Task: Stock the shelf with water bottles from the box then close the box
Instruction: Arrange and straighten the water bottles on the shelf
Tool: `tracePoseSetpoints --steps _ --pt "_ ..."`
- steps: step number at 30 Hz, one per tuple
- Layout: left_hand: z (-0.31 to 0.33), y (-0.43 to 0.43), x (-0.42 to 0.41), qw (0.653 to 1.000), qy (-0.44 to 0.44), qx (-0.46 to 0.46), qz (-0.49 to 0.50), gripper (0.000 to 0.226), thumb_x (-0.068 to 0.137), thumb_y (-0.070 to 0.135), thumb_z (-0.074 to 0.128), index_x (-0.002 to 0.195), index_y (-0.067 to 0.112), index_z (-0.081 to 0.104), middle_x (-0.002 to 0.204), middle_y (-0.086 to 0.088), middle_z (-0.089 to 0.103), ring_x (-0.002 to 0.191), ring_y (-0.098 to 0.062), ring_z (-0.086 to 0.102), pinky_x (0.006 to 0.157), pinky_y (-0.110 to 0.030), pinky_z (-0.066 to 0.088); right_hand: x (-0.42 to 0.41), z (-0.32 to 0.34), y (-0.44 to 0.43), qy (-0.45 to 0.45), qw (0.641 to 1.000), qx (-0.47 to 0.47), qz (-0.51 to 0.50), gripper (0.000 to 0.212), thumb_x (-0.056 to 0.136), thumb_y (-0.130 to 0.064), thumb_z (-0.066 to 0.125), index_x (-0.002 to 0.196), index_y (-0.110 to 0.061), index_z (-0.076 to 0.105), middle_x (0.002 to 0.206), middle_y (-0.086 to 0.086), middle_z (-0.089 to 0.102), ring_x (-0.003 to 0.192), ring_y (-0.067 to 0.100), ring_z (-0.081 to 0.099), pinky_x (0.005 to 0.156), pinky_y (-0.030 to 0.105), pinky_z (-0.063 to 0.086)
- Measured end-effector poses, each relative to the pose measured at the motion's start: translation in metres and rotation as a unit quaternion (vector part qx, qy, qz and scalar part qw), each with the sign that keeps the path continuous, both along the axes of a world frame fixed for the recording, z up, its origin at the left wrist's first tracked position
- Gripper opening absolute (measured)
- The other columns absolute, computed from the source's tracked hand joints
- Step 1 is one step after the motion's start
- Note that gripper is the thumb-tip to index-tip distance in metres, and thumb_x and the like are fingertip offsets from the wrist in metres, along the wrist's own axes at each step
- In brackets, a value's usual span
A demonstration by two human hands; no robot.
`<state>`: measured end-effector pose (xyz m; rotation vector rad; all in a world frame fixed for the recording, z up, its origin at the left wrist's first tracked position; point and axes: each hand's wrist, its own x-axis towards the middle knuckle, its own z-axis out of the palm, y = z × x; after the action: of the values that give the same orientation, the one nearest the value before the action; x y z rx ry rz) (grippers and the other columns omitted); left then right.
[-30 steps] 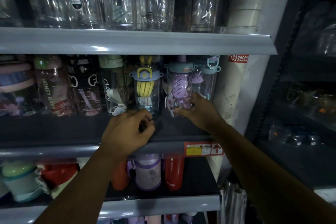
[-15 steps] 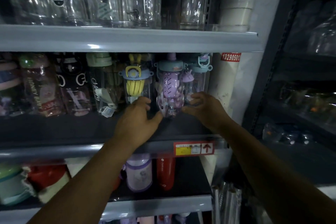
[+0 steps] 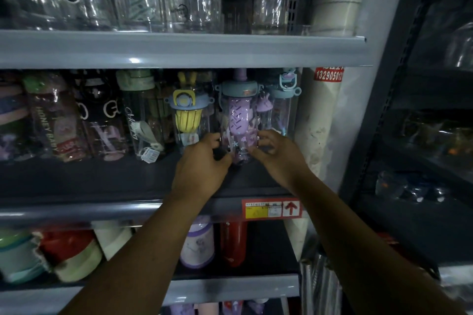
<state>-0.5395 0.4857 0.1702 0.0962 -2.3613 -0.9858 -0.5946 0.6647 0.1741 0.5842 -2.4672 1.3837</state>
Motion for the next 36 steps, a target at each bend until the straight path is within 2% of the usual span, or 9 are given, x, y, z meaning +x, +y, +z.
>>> tracePoseSetpoints --steps 5,9,15,21,24,26,28,31,36 --pt "-0.003 0.0 -0.001 1.0 0.014 0.018 -0.011 0.054 0.086 0.039 0.08 0.135 0.025 0.063 0.126 0.001 0.071 0.105 -0.018 0.07 0.094 -0.044 0.058 -0.003 -0.002 0.0 0.003 1.0 -0.012 -0.003 0.038 0.095 -0.031 0.07 0.131 -0.021 0.062 0.117 -0.007 0.071 0.088 -0.011 0.062 0.069 0.004 0.044" --pt "-0.003 -0.001 -0.002 1.0 -0.005 0.008 -0.01 0.062 0.085 0.047 0.079 0.14 0.03 0.058 0.13 0.005 0.069 0.11 -0.017 0.069 0.097 -0.043 0.057 0.0 -0.002 0.0 0.014 1.0 -0.006 -0.005 0.033 0.095 -0.034 0.069 0.126 -0.024 0.062 0.11 -0.013 0.068 0.086 -0.014 0.06 0.068 0.005 0.042" --pt "-0.001 0.0 0.0 1.0 -0.02 -0.004 -0.013 0.068 0.082 0.055 0.077 0.142 0.032 0.054 0.134 0.006 0.067 0.115 -0.018 0.068 0.099 -0.044 0.056 0.002 -0.003 0.0 0.02 1.0 0.009 -0.007 0.042 0.095 -0.035 0.069 0.133 -0.024 0.058 0.122 -0.008 0.068 0.088 -0.013 0.058 0.068 0.005 0.041" --pt "0.001 0.001 0.001 0.999 -0.024 -0.027 -0.016 0.06 0.085 0.054 0.076 0.138 0.033 0.057 0.13 0.009 0.068 0.11 -0.014 0.068 0.095 -0.043 0.057 0.001 -0.003 0.0 0.027 0.999 0.017 -0.017 0.042 0.096 -0.033 0.068 0.135 -0.022 0.056 0.124 -0.006 0.067 0.081 -0.016 0.052 0.062 0.002 0.039" --pt "0.001 0.002 0.002 0.999 -0.022 -0.031 -0.016 0.057 0.086 0.053 0.074 0.137 0.032 0.058 0.128 0.008 0.068 0.11 -0.016 0.068 0.094 -0.043 0.057 0.0 -0.005 -0.001 0.033 0.999 0.019 -0.019 0.038 0.096 -0.031 0.068 0.132 -0.021 0.058 0.115 -0.011 0.065 0.083 -0.013 0.054 0.063 0.002 0.044" --pt "0.001 0.003 0.005 0.999 0.0 -0.032 0.01 0.056 0.089 0.051 0.07 0.138 0.026 0.058 0.128 0.007 0.068 0.11 -0.017 0.067 0.092 -0.041 0.057 -0.004 -0.004 0.002 0.033 0.999 0.01 -0.037 0.028 0.094 -0.028 0.071 0.12 -0.022 0.061 0.105 -0.015 0.064 0.086 -0.006 0.06 0.072 0.011 0.051" --pt "0.0 0.006 0.01 0.998 0.04 -0.029 0.035 0.051 0.091 0.049 0.067 0.134 0.023 0.059 0.123 0.007 0.069 0.106 -0.017 0.068 0.088 -0.04 0.057 -0.017 0.001 0.012 0.044 0.995 0.009 -0.089 0.023 0.092 -0.026 0.073 0.112 -0.02 0.063 0.098 -0.013 0.065 0.087 0.003 0.065 0.071 0.017 0.052" --pt "-0.001 0.009 0.013 0.996 0.062 -0.042 0.041 0.045 0.09 0.053 0.064 0.128 0.028 0.057 0.117 0.012 0.068 0.098 -0.014 0.069 0.082 -0.041 0.059 -0.039 0.02 0.032 0.026 0.984 -0.083 -0.159 0.019 0.091 -0.02 0.075 0.105 -0.015 0.063 0.092 -0.01 0.064 0.079 0.003 0.062 0.066 0.017 0.053" --pt "0.001 0.008 0.007 0.998 0.033 -0.051 0.028 0.057 0.089 0.056 0.068 0.136 0.029 0.053 0.128 0.009 0.066 0.107 -0.017 0.067 0.089 -0.041 0.057 -0.079 0.026 0.037 -0.071 0.98 -0.14 -0.122 0.071 0.074 -0.023 0.088 0.135 -0.015 0.052 0.125 0.001 0.063 0.108 0.021 0.063 0.087 0.033 0.056"
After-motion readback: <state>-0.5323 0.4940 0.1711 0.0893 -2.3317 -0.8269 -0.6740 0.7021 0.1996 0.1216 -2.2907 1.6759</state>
